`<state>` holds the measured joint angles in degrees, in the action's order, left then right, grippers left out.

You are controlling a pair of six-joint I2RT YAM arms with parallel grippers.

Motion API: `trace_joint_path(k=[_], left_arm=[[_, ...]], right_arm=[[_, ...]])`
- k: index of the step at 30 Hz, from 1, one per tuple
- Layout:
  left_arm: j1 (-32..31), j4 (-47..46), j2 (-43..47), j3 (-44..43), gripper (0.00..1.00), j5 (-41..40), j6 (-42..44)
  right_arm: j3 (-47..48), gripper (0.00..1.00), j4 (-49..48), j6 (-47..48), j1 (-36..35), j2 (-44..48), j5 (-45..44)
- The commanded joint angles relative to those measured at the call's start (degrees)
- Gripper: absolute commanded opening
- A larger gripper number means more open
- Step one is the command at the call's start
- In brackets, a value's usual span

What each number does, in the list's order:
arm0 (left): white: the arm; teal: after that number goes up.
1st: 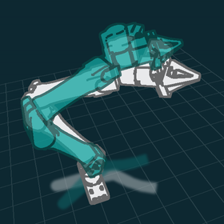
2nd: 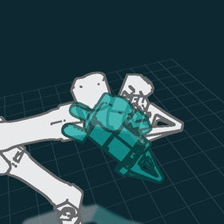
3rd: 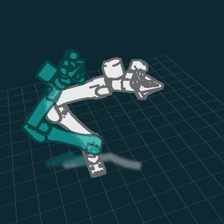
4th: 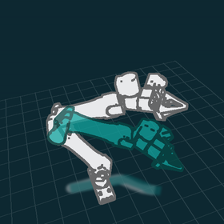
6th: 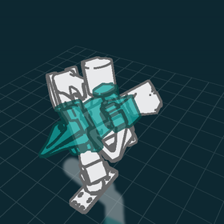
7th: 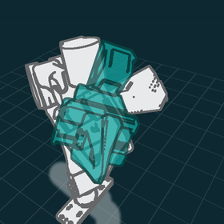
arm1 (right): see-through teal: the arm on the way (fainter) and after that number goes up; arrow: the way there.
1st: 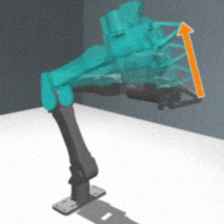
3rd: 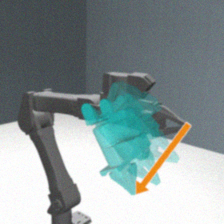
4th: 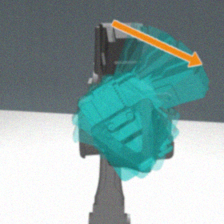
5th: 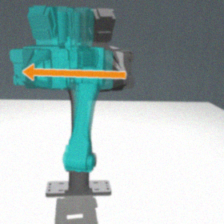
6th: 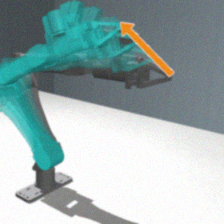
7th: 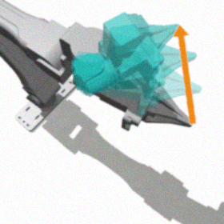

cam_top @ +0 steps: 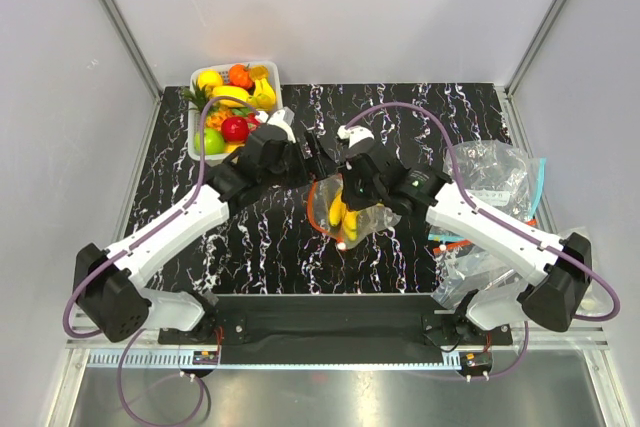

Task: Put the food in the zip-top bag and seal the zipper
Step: Place the fake fruit in the zipper food storage bag.

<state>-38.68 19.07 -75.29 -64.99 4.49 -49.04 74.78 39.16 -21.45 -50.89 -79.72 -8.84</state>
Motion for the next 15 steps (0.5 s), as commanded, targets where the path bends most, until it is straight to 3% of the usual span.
trace_joint_path(k=[1,5,10,12,15], left_arm=[[-0.2,4.0,2.9,0.4,0.88,-2.4,4.9],[-0.1,6.8,4.5,0.2,0.86,-4.2,10.4],[-0.2,8.2,4.1,1.4,0.82,-5.2,11.3],[-0.1,6.0,5.6,5.7,0.83,-4.8,10.8],[-0.2,-4.9,10.3,15.7,0.89,-2.3,10.3]], right_arm=[[3.1,0.0,0.0,-0.8,1.4,0.4,-2.9],[3.0,0.0,0.1,-0.6,2.2,1.1,-2.8],[2.6,0.0,-0.2,-0.5,3.2,1.9,-3.1],[2.4,0.0,-0.4,-0.6,3.4,2.2,-3.5],[1.6,0.0,-0.9,-0.9,3.6,2.6,-4.2]])
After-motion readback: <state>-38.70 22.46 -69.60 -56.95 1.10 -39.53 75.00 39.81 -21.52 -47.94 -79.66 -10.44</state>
